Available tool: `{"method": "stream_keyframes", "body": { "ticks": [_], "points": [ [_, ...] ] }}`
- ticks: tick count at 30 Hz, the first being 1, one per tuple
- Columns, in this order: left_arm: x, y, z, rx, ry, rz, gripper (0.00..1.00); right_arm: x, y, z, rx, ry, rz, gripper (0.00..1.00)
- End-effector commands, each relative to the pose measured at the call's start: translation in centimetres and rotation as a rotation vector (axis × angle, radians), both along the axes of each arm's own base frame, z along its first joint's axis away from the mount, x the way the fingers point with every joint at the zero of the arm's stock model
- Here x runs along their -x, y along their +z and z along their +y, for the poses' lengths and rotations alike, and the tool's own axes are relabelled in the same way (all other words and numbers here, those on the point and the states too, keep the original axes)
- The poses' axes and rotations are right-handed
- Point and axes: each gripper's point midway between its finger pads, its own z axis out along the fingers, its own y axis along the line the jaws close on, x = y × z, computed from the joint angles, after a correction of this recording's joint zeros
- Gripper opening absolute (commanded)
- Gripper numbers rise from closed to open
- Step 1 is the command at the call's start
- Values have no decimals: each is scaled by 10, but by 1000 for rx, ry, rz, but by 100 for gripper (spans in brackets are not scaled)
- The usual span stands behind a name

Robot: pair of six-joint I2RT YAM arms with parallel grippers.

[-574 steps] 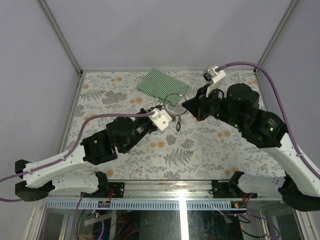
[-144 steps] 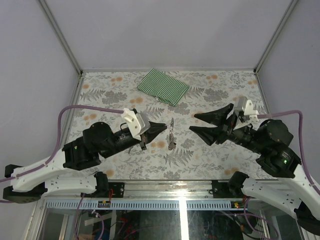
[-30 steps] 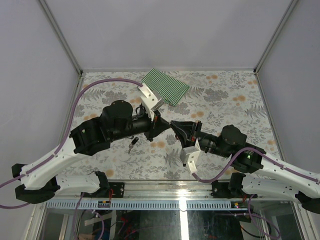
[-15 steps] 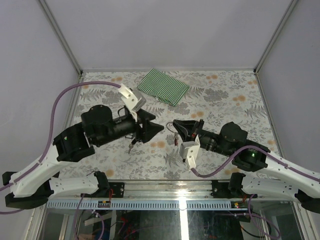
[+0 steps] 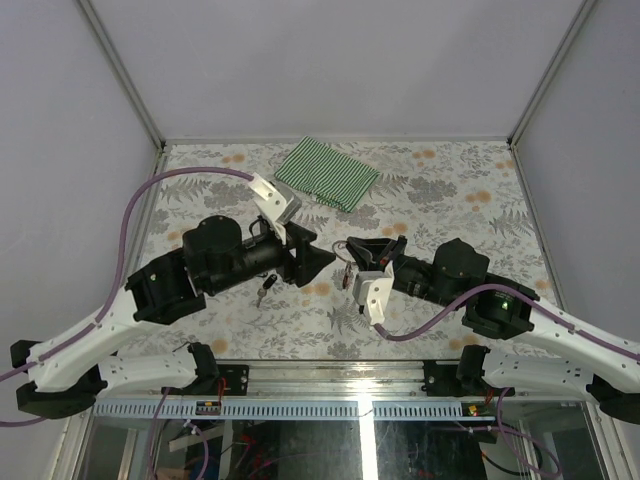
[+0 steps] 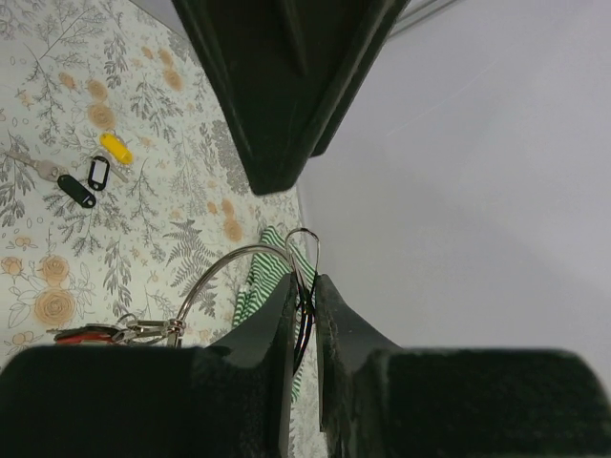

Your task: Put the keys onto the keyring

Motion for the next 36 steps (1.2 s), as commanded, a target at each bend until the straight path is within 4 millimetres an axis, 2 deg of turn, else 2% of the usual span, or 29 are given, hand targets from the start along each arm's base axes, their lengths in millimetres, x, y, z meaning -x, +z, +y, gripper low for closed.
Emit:
{"method": "stream_keyframes", "body": {
  "ticks": [1, 7, 14, 23, 31, 34, 36],
  "points": [
    [-10, 21, -14, 114, 18, -22, 56, -1, 36, -3, -104, -25, -16, 0],
    [-12, 24, -21, 128, 10, -32, 53, -1, 36, -2, -106, -22, -13, 0],
    [-13, 15, -27, 108, -6, -16, 47, 0, 38, -1, -119, -19, -9, 0],
    [-15, 5, -30, 83, -11, 2, 45, 0, 41, -2, -135, -17, -6, 0],
    [-18, 2, -32, 74, -17, 10, 30, 2, 42, -3, -143, -14, -4, 0],
    [-19, 2, -32, 73, -14, 11, 21, 3, 41, -3, -146, -9, -4, 0],
    [-20, 3, -32, 74, -12, 10, 9, 4, 41, -3, -149, -4, -3, 0]
  ]
}}
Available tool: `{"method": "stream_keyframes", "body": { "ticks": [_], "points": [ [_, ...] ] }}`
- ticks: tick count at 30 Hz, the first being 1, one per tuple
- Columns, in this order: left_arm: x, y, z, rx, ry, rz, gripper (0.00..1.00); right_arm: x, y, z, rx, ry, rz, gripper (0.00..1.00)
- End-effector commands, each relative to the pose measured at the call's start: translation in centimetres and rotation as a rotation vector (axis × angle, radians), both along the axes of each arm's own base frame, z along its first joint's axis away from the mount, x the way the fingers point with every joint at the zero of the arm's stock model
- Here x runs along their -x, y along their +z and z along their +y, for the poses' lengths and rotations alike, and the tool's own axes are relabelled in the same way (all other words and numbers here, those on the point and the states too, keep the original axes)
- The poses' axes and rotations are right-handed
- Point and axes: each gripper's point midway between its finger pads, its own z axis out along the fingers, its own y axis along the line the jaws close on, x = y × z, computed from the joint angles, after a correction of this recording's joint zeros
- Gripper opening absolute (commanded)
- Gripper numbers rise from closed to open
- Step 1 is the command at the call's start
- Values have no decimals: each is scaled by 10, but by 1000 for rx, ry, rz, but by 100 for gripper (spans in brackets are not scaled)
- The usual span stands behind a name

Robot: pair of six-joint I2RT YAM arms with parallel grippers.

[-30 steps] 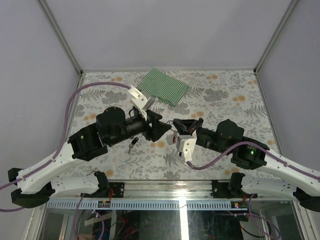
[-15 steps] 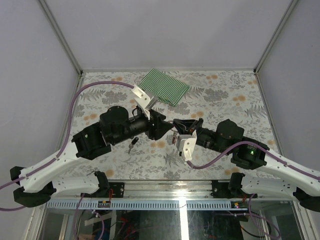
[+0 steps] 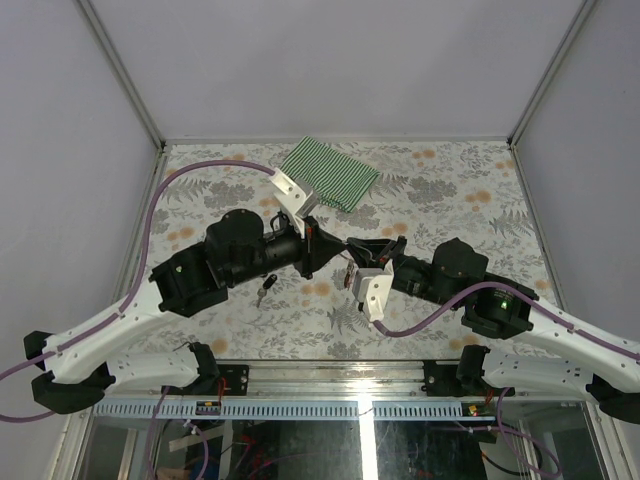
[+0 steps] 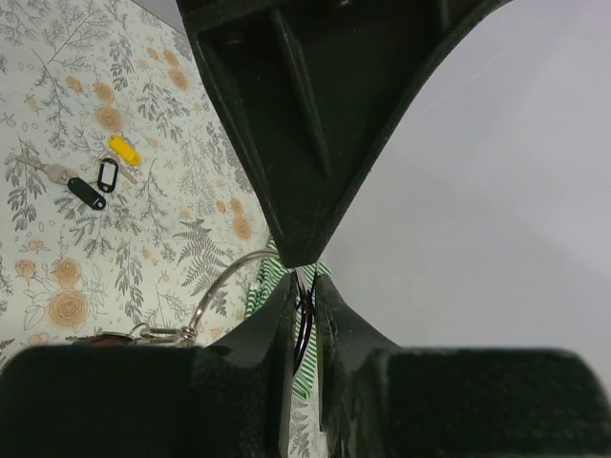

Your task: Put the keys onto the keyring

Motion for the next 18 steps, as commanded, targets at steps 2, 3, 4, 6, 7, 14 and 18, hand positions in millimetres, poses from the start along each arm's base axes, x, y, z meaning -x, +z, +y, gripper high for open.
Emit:
{"method": "stream_keyframes", "body": {
  "ticks": [2, 3, 4, 6, 7, 14, 18],
  "points": [
    [-4, 13, -3, 42, -7, -30, 0, 6, 44, -4, -141, 9, -41, 0],
    [-3, 13, -3, 37, -16, -30, 0, 6, 44, -5, -143, 10, -42, 2],
    [-2, 14, -4, 37, -26, -29, 0, 6, 43, -5, -141, 9, -42, 5],
    [1, 16, -5, 44, -44, -29, 0, 5, 41, -6, -135, 2, -47, 12],
    [2, 17, -4, 49, -50, -30, 0, 4, 41, -7, -135, -3, -50, 15],
    [3, 22, -2, 56, -50, -35, 0, 1, 37, -10, -121, -25, -60, 28],
    [2, 23, -1, 58, -47, -35, 0, 0, 34, -9, -112, -27, -63, 28]
  ]
}}
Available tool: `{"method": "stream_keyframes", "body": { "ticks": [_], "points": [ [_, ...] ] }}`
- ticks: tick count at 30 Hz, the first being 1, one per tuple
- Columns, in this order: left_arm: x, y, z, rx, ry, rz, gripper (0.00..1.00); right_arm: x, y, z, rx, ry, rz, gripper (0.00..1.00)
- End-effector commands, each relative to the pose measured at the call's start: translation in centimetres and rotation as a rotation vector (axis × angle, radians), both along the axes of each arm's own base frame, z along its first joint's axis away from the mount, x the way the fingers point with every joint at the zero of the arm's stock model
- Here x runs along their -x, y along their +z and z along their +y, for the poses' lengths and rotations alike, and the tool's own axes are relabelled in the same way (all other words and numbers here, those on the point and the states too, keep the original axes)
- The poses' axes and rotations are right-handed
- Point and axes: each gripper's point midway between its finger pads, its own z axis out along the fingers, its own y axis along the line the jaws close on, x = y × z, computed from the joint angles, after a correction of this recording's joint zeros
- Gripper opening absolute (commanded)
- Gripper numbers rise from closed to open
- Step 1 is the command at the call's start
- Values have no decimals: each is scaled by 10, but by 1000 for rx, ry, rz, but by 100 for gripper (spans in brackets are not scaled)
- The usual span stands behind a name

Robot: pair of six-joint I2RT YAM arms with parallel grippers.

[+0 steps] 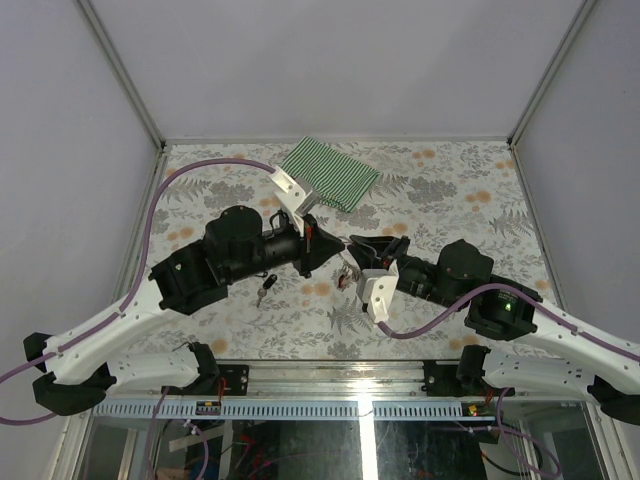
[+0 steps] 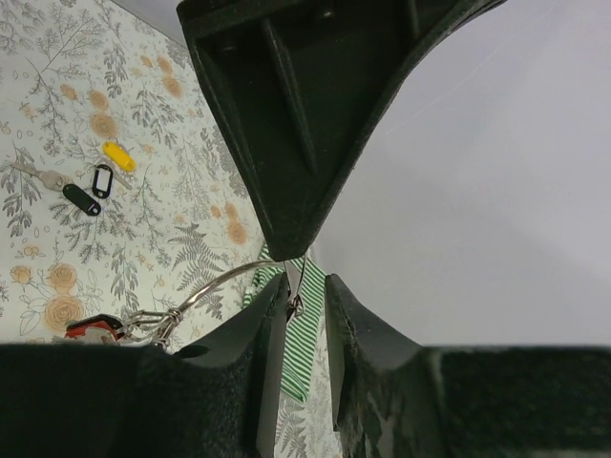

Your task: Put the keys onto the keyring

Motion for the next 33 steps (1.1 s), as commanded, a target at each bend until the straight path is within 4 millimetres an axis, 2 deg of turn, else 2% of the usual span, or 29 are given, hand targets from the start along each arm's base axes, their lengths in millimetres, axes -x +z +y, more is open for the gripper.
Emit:
{"method": "stream_keyframes", "body": {
  "ticks": [1, 20, 27, 33],
  "points": [
    [-1, 23, 1, 52, -5, -45, 0, -2, 29, -5, -93, -27, -53, 28],
    [-1, 26, 2, 65, -9, -38, 0, -4, 10, 2, -38, -22, -26, 36],
    [-1, 27, 2, 67, -10, -38, 0, -8, 6, 2, -20, -35, -36, 34],
    [-1, 27, 1, 65, -14, -36, 0, -10, 5, 2, -14, -48, -46, 27]
  ]
}}
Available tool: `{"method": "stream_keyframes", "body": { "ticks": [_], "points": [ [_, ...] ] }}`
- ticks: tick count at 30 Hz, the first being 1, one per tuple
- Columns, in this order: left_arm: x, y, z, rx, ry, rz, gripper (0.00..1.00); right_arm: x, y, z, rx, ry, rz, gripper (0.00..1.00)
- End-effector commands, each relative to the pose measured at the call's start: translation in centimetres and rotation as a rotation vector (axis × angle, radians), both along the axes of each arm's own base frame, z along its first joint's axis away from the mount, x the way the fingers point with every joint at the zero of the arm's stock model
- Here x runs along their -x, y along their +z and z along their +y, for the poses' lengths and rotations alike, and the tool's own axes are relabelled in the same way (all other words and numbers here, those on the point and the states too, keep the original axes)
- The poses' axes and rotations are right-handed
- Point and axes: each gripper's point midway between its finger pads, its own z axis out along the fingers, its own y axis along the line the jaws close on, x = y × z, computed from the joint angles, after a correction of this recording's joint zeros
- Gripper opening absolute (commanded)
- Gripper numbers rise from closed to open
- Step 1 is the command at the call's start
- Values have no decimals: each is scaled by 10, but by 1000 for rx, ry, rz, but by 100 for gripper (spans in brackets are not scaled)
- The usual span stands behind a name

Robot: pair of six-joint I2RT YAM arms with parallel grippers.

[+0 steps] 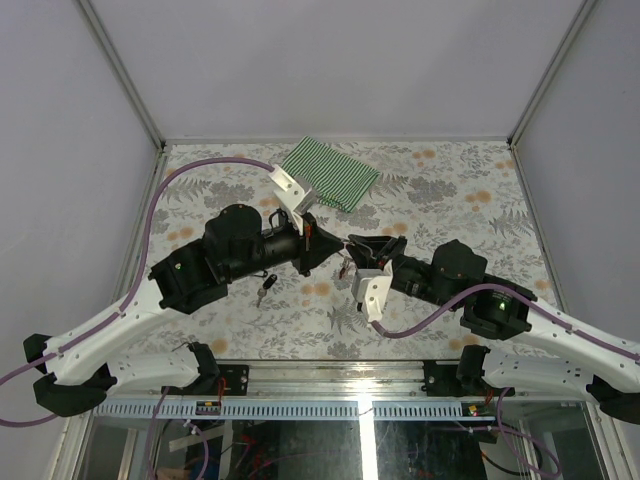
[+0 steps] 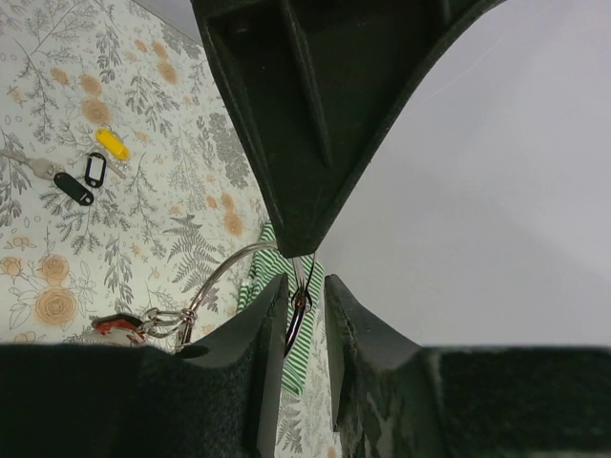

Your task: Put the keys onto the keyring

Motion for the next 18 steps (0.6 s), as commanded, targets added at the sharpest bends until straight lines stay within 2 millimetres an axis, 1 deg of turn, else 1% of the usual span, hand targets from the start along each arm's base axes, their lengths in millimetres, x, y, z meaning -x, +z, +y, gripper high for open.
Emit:
{"method": "stream_keyframes", "body": {
  "ticks": [1, 12, 18],
  "points": [
    [1, 28, 0, 67, -11, -41, 0, -5, 12, -1, -34, -30, -36, 27],
    [0, 26, -1, 65, -17, -38, 0, -6, 12, 2, -36, -28, -41, 28],
    [1, 26, -2, 63, -23, -39, 0, -7, 13, 4, -41, -27, -39, 25]
  ]
}}
